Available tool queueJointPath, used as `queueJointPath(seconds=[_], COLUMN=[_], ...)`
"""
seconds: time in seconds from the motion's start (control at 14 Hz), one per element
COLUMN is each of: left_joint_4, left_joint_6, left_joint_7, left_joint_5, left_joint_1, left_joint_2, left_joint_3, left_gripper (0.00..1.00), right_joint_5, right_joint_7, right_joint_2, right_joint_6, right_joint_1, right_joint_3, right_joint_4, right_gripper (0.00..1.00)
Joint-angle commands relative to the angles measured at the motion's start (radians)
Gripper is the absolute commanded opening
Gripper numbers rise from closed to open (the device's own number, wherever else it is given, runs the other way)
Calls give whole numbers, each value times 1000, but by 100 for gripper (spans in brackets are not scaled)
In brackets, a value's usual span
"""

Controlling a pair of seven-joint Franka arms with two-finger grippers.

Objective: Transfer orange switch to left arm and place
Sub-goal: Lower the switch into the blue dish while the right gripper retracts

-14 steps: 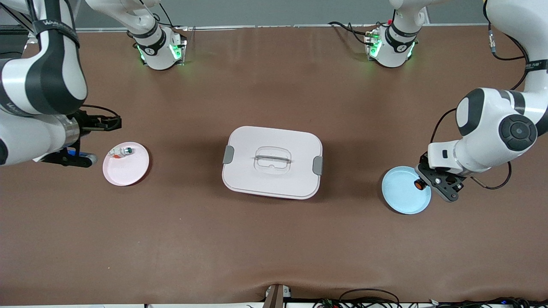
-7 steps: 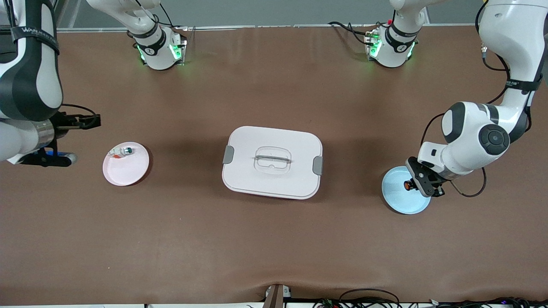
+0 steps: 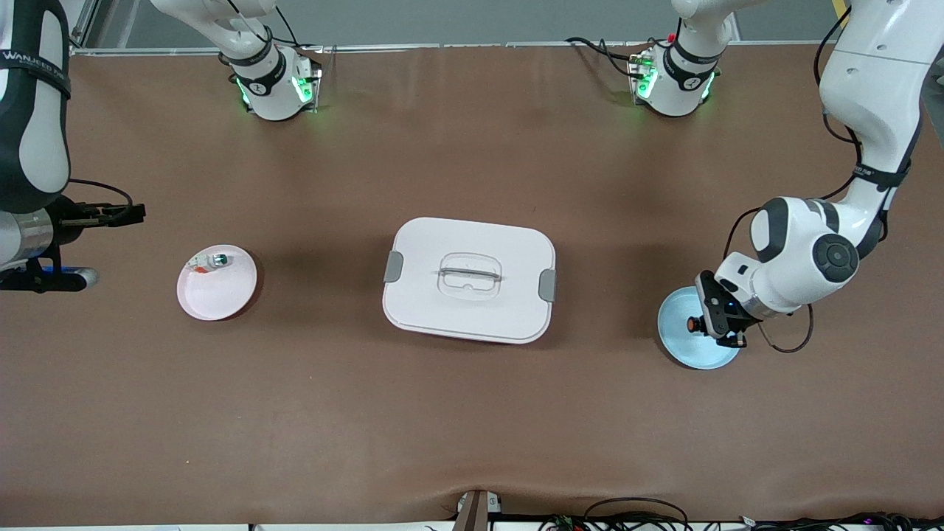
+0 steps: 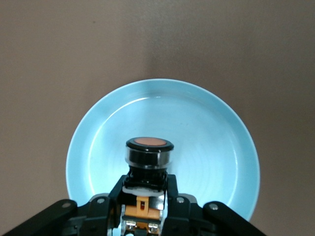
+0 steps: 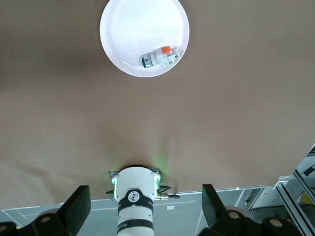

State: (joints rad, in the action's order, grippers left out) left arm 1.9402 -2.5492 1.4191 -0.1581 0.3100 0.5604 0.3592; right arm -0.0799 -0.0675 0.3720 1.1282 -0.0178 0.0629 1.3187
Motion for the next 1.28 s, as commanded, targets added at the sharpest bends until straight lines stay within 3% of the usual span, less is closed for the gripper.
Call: queueJointPath(seconds=[0.0, 0.14, 0.5, 0.71, 0.93, 1.07, 1.14, 1.21], left_joint_4=[6, 8, 8, 11, 16, 19, 20, 20], left_joint_6=[-28, -28, -26, -23, -23, -23, -23, -22], left_joint_7=[20, 21, 11, 12, 11, 14, 15, 12], left_joint_5=[-58, -73, -89, -90, -100, -103, -103, -103], left_joint_1=[11, 9, 8, 8, 8, 24, 26, 29], left_joint_2=[13, 13, 30, 30, 38, 44, 44, 42], left_joint_3=[7, 6, 4, 1, 0, -2, -2, -2], left_gripper=[0, 0, 0, 0, 1, 30, 55, 100], right_joint_5=[-23, -23, -34, 30, 38, 37, 37, 37], right_joint_7=[2, 56, 127, 111, 112, 112, 112, 112], right_joint_2=[-13, -13, -57, -83, -116, -123, -127, -130], right_joint_6=[-7, -22, -67, -61, -76, -94, -94, -91], right_joint_1=[-5, 8, 33, 13, 15, 18, 19, 19], right_joint_3=[-17, -20, -17, -20, -20, -20, -22, -22], right_joint_4=[-18, -71, -87, -85, -72, -56, -46, -44], right_gripper=[100, 100, 100, 100, 100, 100, 100, 100])
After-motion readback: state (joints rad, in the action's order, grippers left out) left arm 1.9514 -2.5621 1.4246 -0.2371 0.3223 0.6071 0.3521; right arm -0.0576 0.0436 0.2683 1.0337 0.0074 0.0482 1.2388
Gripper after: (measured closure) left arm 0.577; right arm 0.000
